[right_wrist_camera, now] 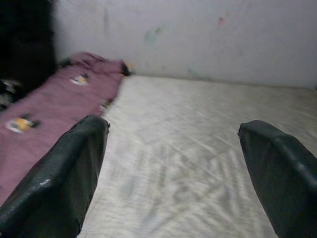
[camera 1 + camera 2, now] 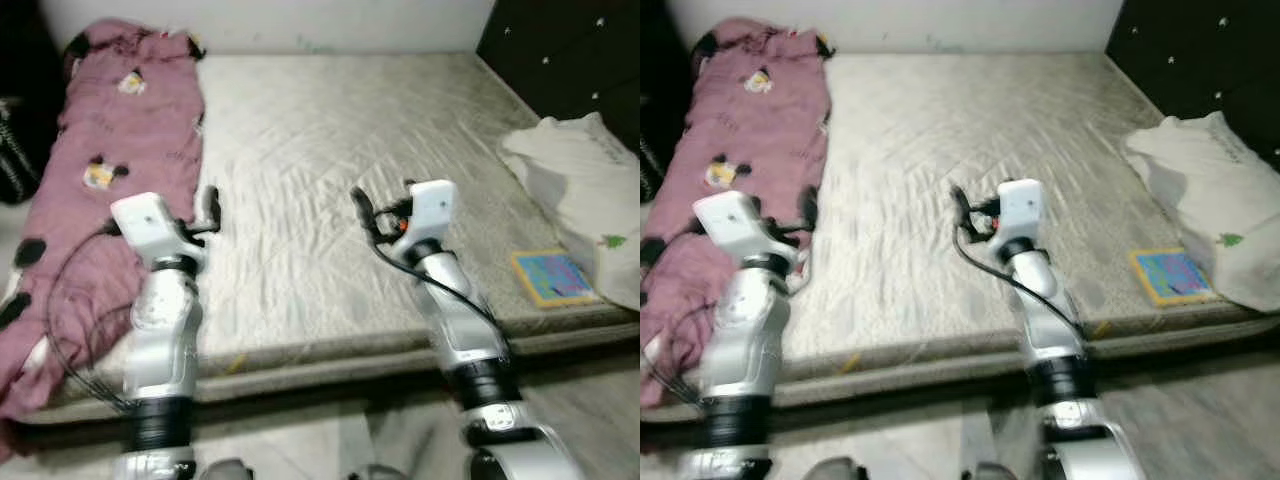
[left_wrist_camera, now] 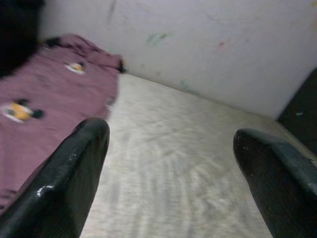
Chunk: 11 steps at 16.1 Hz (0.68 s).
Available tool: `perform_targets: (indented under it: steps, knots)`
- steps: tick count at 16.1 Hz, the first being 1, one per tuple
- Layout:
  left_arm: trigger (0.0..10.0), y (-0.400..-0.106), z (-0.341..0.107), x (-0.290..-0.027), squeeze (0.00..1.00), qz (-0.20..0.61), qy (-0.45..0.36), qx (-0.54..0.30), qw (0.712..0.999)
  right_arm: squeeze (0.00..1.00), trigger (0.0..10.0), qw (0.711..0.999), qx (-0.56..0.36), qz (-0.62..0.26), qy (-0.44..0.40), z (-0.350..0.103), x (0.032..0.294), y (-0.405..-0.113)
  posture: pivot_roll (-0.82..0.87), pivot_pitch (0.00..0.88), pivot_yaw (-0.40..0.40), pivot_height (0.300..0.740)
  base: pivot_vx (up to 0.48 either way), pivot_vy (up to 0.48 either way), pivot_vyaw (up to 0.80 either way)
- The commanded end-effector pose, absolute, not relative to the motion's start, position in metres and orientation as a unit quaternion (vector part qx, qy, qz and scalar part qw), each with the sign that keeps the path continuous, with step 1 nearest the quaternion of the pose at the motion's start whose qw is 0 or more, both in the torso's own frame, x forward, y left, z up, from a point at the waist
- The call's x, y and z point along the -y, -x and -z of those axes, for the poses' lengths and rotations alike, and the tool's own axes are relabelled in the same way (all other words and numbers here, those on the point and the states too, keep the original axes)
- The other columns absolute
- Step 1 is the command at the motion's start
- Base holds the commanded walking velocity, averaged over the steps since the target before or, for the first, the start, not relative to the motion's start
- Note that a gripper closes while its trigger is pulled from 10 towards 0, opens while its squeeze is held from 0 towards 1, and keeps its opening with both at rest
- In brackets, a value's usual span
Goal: Clean up the room
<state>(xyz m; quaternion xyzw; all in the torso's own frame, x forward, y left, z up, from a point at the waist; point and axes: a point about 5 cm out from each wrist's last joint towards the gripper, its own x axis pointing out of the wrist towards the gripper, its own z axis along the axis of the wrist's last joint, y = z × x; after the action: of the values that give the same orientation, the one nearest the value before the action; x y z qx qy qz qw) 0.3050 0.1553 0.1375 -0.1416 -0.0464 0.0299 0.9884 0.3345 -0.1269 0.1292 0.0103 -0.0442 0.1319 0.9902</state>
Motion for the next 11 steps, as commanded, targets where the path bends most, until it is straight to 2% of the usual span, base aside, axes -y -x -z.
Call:
perform_targets:
  steps: [1, 7, 11]
  knots:
    - [10.0, -0.3045, -0.1411, -0.1609, 0.00, -0.034, 0.133, 0.054, 0.989, 0.00, 10.0, 0.990, 0.052, -0.132, -0.015, -0.1344, 0.1238, -0.3365, 0.03, 0.000, -0.051, 0.740, 0.352, 0.000, 0.00]
    - [10.0, -0.3062, -0.1374, -0.1618, 0.00, -0.043, 0.126, 0.037, 0.990, 0.00, 10.0, 0.990, 0.049, -0.130, -0.018, -0.1329, 0.1246, -0.3365, 0.04, 0.000, -0.049, 0.740, 0.000, 0.000, 0.00]
    - [10.0, -0.3062, -0.1379, -0.1609, 0.00, -0.038, 0.128, 0.038, 0.990, 0.00, 10.0, 0.990, 0.046, -0.130, -0.017, -0.1324, 0.1243, -0.3367, 0.04, 0.000, -0.049, 0.740, 0.000, 0.409, 0.00]
